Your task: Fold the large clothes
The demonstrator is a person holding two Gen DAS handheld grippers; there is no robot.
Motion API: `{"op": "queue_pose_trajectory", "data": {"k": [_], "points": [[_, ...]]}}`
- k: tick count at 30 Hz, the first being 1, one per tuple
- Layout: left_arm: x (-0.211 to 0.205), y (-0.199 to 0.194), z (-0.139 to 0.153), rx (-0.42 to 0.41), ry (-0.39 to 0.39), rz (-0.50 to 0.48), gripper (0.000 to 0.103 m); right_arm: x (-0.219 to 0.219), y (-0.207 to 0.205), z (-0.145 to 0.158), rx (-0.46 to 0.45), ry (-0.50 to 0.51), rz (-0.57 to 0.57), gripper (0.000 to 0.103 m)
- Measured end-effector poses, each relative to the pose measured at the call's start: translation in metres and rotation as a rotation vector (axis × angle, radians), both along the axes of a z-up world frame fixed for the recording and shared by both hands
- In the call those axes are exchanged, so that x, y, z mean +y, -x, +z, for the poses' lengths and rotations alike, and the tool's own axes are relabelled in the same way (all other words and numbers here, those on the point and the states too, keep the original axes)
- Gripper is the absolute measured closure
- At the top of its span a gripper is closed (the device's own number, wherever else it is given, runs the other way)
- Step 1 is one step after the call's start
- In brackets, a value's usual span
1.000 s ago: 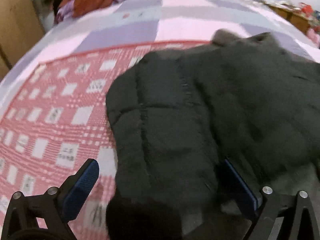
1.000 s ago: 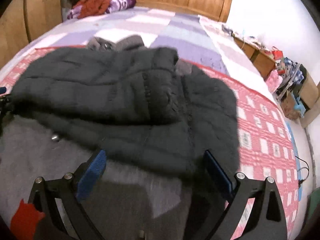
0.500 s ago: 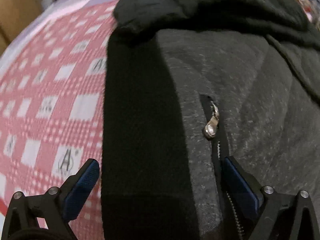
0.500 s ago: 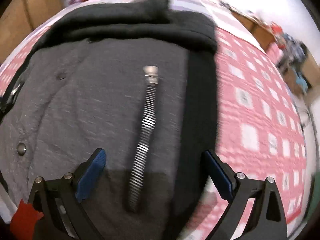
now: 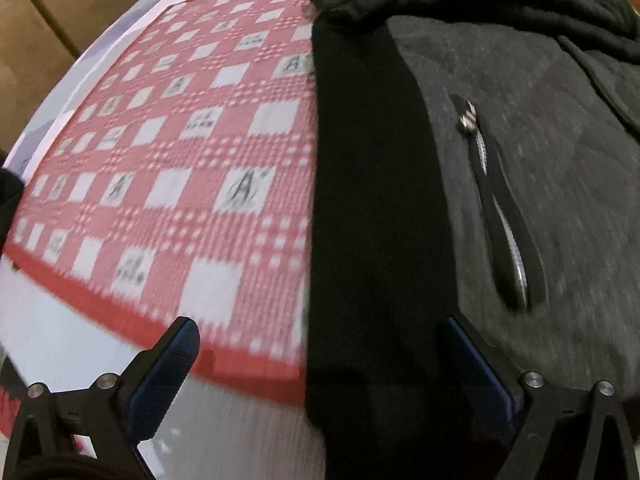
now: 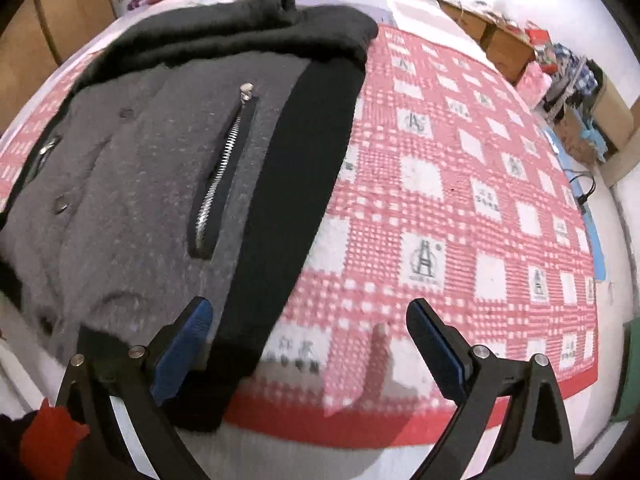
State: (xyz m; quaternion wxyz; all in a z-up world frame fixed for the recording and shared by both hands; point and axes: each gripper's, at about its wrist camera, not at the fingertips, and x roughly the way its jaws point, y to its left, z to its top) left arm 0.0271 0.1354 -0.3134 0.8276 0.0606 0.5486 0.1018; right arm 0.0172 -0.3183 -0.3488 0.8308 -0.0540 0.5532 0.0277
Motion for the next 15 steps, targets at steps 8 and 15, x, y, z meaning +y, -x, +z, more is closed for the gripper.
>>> {"op": "queue_pose_trajectory", "data": {"k": [8,15], "points": [[0.007,0.044,0.009,0.04,-0.029,0.032,0.003,0.014,0.045,0.015,0.003,0.079,0.103,0.005],[0.02,0.064,0.001,0.065,-0.01,0.015,0.003,0.037,0.082,0.0,0.08,0.077,0.043,0.005]]}}
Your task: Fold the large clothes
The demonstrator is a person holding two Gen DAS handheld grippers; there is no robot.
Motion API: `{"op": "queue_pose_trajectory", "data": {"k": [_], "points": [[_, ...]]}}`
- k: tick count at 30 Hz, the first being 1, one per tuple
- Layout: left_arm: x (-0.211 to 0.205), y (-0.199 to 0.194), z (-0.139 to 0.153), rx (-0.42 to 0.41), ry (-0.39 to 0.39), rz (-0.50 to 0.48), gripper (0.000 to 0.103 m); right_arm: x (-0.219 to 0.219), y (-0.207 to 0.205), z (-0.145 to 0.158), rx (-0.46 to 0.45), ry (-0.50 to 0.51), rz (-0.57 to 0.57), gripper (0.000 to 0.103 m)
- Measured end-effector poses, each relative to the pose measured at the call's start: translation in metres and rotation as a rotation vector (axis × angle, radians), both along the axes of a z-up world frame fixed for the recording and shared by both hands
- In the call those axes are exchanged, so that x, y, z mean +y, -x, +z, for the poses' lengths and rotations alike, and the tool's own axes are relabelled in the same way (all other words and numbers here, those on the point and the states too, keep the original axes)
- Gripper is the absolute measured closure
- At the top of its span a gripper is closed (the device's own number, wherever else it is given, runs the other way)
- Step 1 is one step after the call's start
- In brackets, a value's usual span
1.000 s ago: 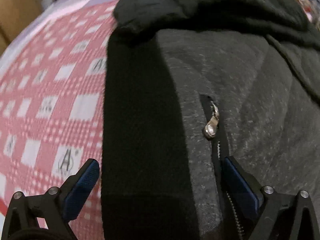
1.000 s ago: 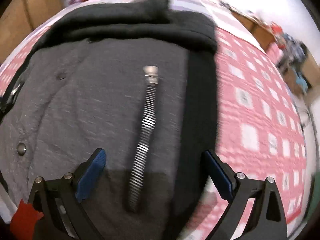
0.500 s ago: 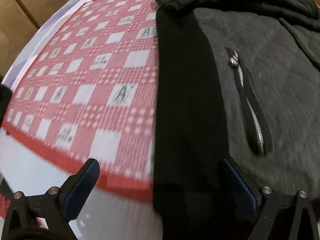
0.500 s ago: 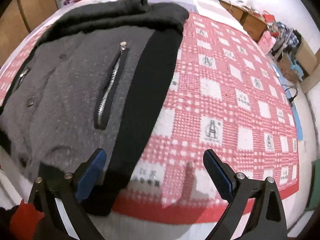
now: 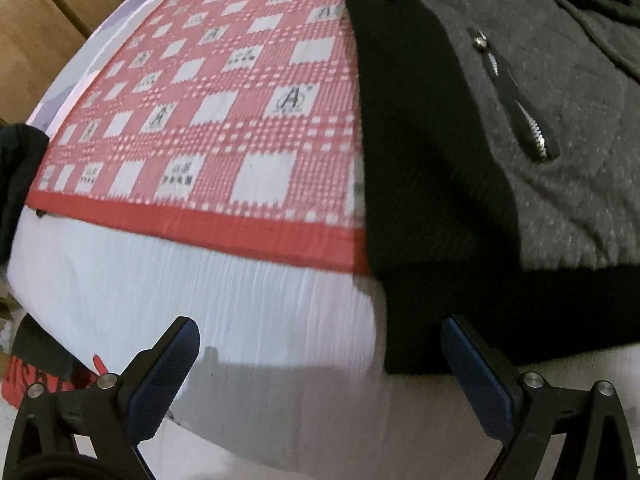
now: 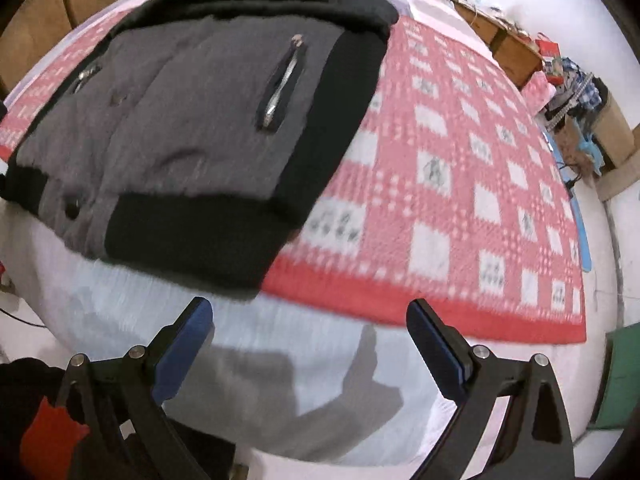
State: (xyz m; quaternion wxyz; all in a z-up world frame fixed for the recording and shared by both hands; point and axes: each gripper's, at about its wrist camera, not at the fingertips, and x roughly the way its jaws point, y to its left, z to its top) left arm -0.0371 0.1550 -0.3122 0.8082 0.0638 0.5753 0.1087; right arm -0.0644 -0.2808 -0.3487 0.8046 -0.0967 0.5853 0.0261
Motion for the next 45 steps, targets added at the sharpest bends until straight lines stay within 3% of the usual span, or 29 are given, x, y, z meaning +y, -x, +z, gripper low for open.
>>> {"op": "queue_pose_trajectory", "data": {"k": [5,11,19,22,26,30,36,39,42,43,45], "points": [[0.01,0.013,-0.002,0.009,-0.003,-0.044,0.003,0.024,-0.005,-0.021,0.013,0.025,-0.026,0.005],[0.029,0.023,0.0,0.002,0.038,-0.021,0.003,0.022,-0.023,-0.017,-0.051,0.1,-0.154,0.005],[-0.001,0.021,-0.013,-0.01,0.084,-0.157,0.003,0.031,-0.024,-0.012,-0.046,0.117,-0.146,0.005],[-0.002,0.011,-0.018,-0.033,0.087,-0.129,0.003,0.037,-0.023,-0.011,-0.049,0.121,-0.156,0.005],[0.014,-0.007,-0.001,-0.129,0.105,-0.045,0.003,0.035,-0.025,-0.005,-0.075,0.128,-0.165,0.005],[0.02,-0.016,0.013,-0.185,0.106,-0.047,0.002,0.033,-0.028,0.002,-0.111,0.147,-0.184,0.005],[0.009,-0.031,-0.022,-0.083,0.088,-0.055,0.002,0.037,-0.034,-0.006,-0.098,0.108,-0.223,0.005],[0.006,-0.036,-0.023,-0.107,0.077,-0.05,0.002,0.039,-0.038,-0.01,-0.101,0.107,-0.211,0.005],[0.012,-0.04,-0.012,-0.161,0.07,-0.026,0.002,0.013,-0.038,-0.001,-0.163,0.146,-0.353,0.005],[0.015,-0.041,-0.011,-0.169,0.074,-0.023,0.002,-0.001,-0.035,0.002,-0.178,0.139,-0.434,0.005],[0.014,-0.041,-0.01,-0.166,0.076,-0.034,0.003,-0.014,-0.032,0.002,-0.182,0.1,-0.488,0.005]]}}
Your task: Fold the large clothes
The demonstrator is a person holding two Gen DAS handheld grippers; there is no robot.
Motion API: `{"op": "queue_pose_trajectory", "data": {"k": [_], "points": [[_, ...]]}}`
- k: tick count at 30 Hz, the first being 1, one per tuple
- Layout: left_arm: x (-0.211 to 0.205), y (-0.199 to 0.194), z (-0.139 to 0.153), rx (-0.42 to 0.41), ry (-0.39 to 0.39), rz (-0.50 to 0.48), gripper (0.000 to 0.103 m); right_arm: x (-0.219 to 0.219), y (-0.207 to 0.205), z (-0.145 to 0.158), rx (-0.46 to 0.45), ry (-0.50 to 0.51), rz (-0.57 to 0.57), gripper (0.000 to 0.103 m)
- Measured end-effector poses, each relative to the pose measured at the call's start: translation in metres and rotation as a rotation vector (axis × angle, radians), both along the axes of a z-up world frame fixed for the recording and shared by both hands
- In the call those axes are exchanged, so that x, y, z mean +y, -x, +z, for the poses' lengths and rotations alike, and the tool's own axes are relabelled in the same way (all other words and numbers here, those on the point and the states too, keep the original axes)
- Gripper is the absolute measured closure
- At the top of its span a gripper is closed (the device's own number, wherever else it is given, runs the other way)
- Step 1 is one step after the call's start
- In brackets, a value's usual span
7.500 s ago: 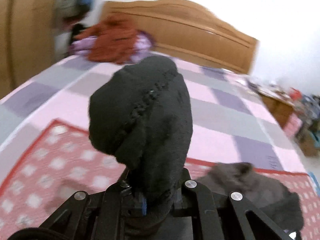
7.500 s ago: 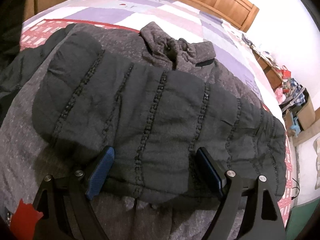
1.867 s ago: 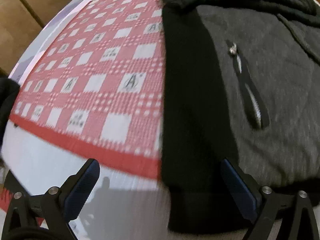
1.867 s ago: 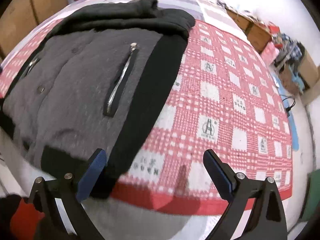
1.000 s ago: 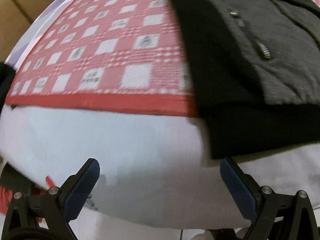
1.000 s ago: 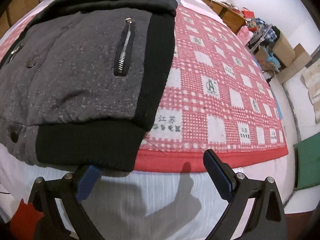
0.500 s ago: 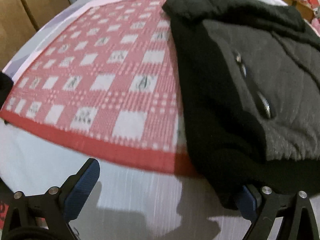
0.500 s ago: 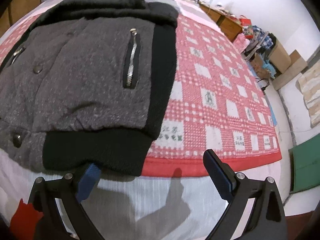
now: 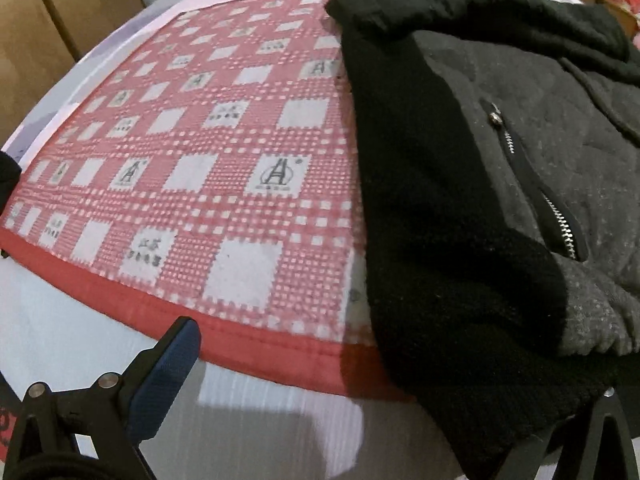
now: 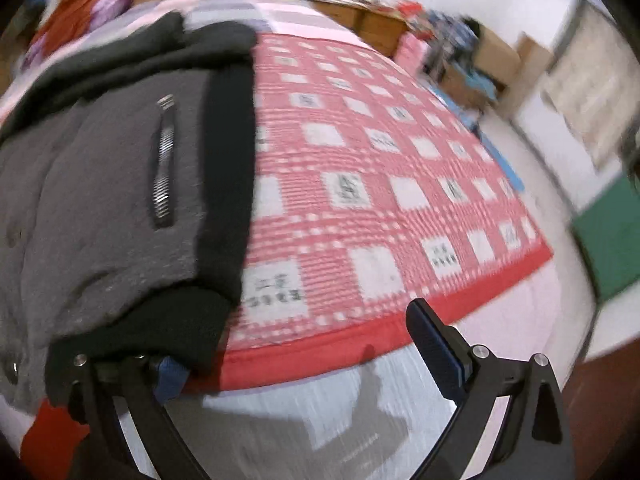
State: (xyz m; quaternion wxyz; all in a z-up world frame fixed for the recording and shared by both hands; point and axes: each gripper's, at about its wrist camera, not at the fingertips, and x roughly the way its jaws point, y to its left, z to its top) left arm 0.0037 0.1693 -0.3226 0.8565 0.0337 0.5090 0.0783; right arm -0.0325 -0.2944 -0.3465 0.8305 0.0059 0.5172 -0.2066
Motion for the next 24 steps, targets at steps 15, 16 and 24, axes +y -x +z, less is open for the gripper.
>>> {"op": "queue_pose_trajectory", "data": {"k": [15,16,24], "points": [[-0.012,-0.007,-0.018,0.054,0.078,-0.061,0.032,0.034,-0.021,-0.019,0.026,0.001,0.17,0.021],[-0.011,-0.007,-0.018,0.052,0.084,-0.06,0.037,0.029,-0.023,-0.022,0.038,-0.015,0.161,0.022],[-0.015,0.001,-0.009,0.047,0.197,-0.116,0.084,0.022,-0.019,-0.013,0.002,-0.138,0.094,0.087]]}}
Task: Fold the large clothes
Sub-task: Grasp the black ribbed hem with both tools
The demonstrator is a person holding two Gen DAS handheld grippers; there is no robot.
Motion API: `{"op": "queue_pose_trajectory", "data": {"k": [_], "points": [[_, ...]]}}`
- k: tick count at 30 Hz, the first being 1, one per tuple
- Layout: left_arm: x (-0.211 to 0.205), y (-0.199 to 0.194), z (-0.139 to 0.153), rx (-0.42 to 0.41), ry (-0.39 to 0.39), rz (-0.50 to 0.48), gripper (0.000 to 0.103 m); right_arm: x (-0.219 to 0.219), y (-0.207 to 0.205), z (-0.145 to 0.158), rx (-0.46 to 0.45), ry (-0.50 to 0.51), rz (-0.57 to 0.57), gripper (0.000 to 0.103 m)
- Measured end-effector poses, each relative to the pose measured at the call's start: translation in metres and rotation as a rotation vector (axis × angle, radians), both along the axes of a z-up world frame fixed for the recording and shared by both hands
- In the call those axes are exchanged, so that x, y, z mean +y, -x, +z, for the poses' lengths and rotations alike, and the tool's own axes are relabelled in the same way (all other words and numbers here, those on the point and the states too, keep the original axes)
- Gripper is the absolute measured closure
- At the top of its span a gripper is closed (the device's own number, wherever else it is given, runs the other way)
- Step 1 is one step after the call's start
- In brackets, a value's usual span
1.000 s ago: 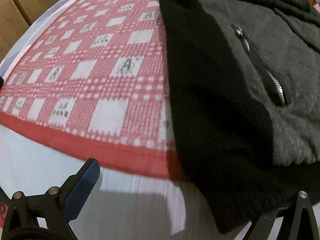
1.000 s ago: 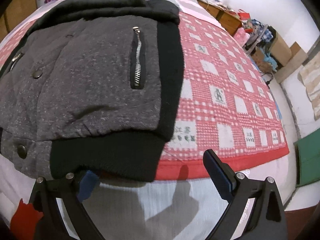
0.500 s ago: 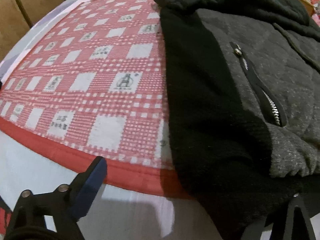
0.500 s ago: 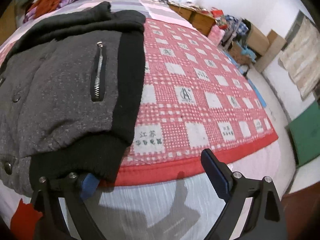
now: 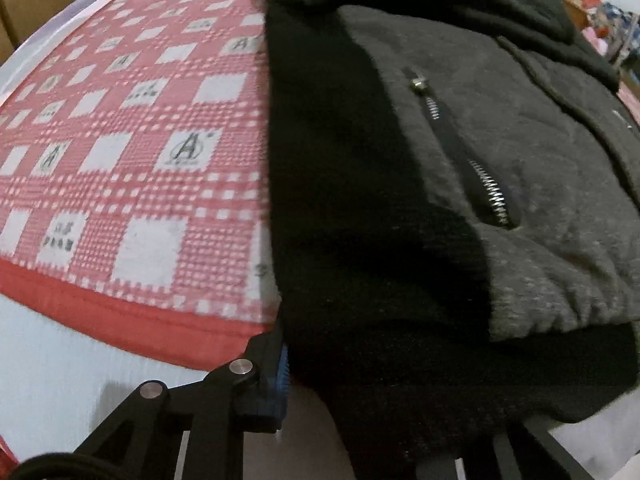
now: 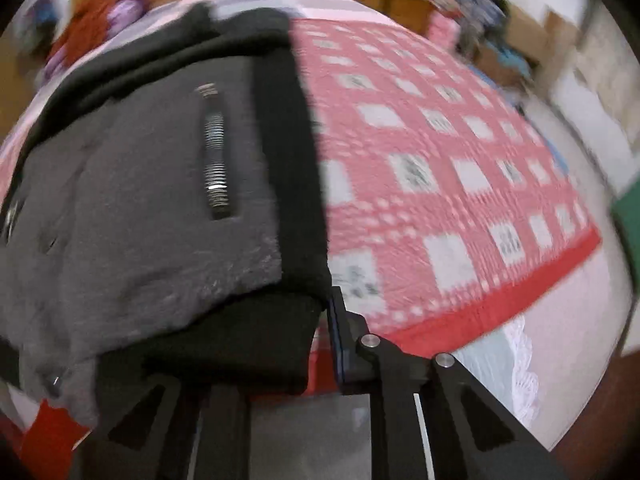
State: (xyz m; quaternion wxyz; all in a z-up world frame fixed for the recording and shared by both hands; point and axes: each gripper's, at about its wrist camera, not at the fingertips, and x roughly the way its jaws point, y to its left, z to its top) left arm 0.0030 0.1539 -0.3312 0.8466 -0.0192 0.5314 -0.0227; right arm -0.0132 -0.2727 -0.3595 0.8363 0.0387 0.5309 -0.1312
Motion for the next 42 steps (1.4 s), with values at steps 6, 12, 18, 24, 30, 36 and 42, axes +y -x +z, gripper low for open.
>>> {"op": "queue_pose_trajectory", "data": {"k": [6,12,18,24,30,36,42], "points": [[0.008,0.007,0.034,-0.058,0.045,-0.049,0.085,-0.013,0.005,0.025,-0.044,-0.05,-0.028,0.089],[0.016,0.014,0.06,-0.094,0.082,-0.066,0.086,-0.006,0.014,0.07,-0.103,-0.034,0.032,0.089],[0.02,0.021,0.075,-0.103,0.097,-0.092,0.088,-0.001,0.023,0.09,-0.1,-0.049,0.052,0.091],[0.025,0.036,0.081,-0.047,0.085,-0.16,0.088,0.006,0.047,0.098,-0.028,-0.056,0.083,0.1],[0.018,0.016,0.051,-0.005,0.076,-0.188,0.088,0.022,0.028,0.073,0.012,0.0,0.118,0.099],[0.018,0.011,0.025,0.044,0.079,-0.145,0.088,0.031,0.021,0.016,0.141,0.084,0.072,0.098],[0.016,0.012,0.007,0.07,0.054,-0.125,0.084,0.035,0.03,-0.004,0.139,0.114,0.063,0.097]]}}
